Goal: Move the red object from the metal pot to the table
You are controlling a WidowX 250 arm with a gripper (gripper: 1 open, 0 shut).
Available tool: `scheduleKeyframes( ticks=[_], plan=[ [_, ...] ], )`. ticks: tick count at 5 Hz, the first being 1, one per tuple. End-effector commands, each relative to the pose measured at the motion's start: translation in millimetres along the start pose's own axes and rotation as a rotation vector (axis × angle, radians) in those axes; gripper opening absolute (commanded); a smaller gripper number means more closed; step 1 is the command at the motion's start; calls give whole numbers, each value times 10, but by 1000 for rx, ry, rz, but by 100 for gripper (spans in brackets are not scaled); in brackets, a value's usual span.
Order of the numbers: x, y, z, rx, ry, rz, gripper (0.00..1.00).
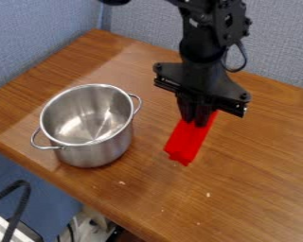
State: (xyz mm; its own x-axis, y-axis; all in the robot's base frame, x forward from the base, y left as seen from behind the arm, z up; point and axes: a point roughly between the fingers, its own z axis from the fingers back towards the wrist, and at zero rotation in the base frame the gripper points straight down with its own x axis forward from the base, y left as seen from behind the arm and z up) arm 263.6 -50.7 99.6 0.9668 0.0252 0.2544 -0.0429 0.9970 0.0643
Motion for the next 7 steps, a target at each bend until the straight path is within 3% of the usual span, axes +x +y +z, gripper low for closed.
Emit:
scheduleKeyframes(
  ticks=[1,2,3,6,7],
  plan=[
    [-17,-82,-49,-8,-32,-86,0],
    [-92,-168,-163,-34,-37,-153,0],
    [-85,-197,-144,-46,-61,-212,0],
    [-77,-166,-263,-119,-91,-259,0],
    [-101,-157,-351,-151,-103,-286,100]
  ],
)
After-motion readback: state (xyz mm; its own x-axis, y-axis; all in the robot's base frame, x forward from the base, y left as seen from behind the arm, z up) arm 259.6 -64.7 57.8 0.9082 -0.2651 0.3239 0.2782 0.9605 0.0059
